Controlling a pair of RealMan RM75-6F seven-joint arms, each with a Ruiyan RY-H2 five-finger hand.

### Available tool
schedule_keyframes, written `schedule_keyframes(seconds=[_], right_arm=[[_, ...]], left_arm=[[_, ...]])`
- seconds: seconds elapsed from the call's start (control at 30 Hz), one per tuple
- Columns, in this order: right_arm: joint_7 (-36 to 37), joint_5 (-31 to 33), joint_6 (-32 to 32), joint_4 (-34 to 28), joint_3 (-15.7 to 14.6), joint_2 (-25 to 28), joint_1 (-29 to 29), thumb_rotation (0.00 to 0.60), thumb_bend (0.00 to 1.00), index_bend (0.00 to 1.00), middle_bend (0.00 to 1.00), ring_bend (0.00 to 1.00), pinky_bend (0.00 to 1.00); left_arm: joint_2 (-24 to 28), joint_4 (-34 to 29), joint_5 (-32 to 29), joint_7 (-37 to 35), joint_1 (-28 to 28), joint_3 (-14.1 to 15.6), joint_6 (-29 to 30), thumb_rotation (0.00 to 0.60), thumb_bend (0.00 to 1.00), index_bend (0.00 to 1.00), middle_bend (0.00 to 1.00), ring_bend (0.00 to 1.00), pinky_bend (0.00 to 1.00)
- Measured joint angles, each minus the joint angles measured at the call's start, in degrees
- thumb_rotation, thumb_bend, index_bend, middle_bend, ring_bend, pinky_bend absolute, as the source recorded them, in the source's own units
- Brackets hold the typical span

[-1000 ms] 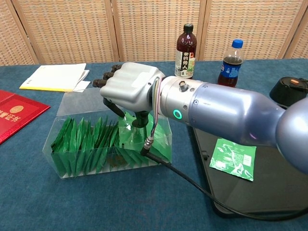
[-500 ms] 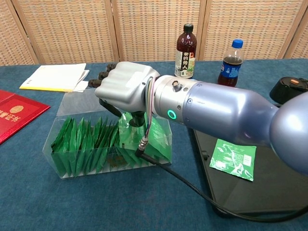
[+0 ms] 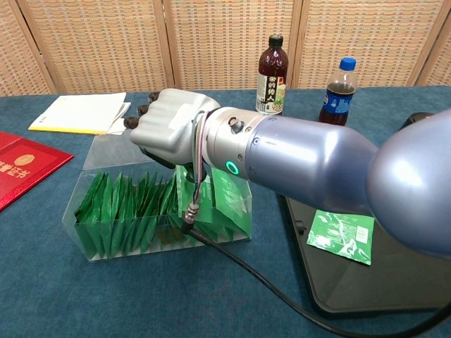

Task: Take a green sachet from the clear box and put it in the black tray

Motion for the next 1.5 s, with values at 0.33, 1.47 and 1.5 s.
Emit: schedule_keyframes(seconds=[0.33, 1.47, 1.5], right_arm=[[-2.0, 3.0, 0.4, -0.1, -0.3, -0.5, 2.1, 0.6, 0.47, 0.52, 0.0, 0.0, 0.09], [-6.2, 9.5, 4.0, -2.1, -3.3, 1.1, 5.1, 0.6, 0.55, 0.58, 0.0, 0.0, 0.1], [-5.9, 9.4, 3.9, -2.0, -3.4, 1.1, 5.1, 0.6, 0.55, 0.58, 0.0, 0.0, 0.1]], left_arm=[[-0.1, -0.1, -0.2, 0.1, -0.1, 0.0, -0.2, 0.6, 0.06, 0.0, 0.0, 0.0, 0.0], [-0.1, -0.2, 0.0, 0.2, -0.3, 0.2, -0.5, 0.6, 0.06, 0.0, 0.0, 0.0, 0.0], [-0.1, -0.2, 0.0, 0.2, -0.3, 0.2, -0.5, 0.6, 0.06, 0.0, 0.0, 0.0, 0.0]])
